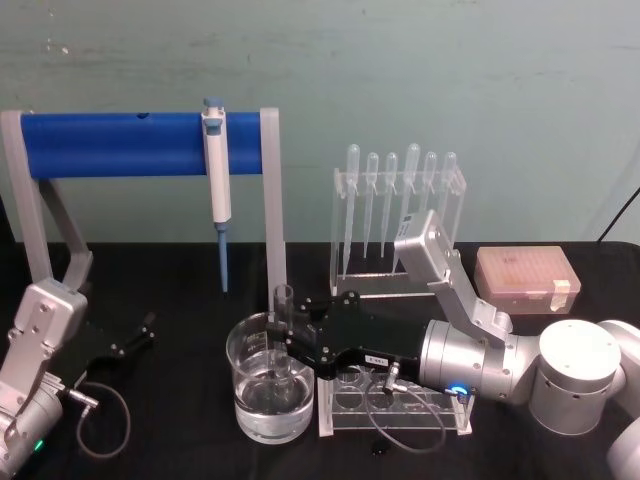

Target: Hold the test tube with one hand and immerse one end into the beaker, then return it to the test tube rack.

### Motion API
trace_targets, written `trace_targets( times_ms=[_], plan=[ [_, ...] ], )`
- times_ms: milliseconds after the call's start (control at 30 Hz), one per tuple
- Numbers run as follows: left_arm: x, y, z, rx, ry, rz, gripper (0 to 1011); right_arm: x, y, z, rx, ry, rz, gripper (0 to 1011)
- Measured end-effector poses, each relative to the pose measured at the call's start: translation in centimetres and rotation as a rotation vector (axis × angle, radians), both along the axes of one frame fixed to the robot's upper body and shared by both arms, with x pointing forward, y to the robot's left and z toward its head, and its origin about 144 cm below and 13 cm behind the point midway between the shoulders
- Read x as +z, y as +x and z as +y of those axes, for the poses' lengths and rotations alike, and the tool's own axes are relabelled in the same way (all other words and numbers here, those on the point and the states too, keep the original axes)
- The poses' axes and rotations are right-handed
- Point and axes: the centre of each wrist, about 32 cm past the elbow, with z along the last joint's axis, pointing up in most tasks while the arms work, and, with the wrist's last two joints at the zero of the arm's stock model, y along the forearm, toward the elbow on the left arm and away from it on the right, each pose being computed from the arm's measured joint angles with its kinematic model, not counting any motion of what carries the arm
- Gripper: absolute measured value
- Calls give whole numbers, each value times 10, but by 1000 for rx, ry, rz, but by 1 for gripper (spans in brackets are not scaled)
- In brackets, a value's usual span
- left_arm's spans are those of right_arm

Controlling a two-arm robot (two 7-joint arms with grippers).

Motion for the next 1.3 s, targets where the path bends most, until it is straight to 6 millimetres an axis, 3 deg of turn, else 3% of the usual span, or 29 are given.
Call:
trace_targets(
  times_ms=[1300],
  plan=[
    [0,0,0,0,0,0,1000,0,0,0,0,0,0,226]
  ],
)
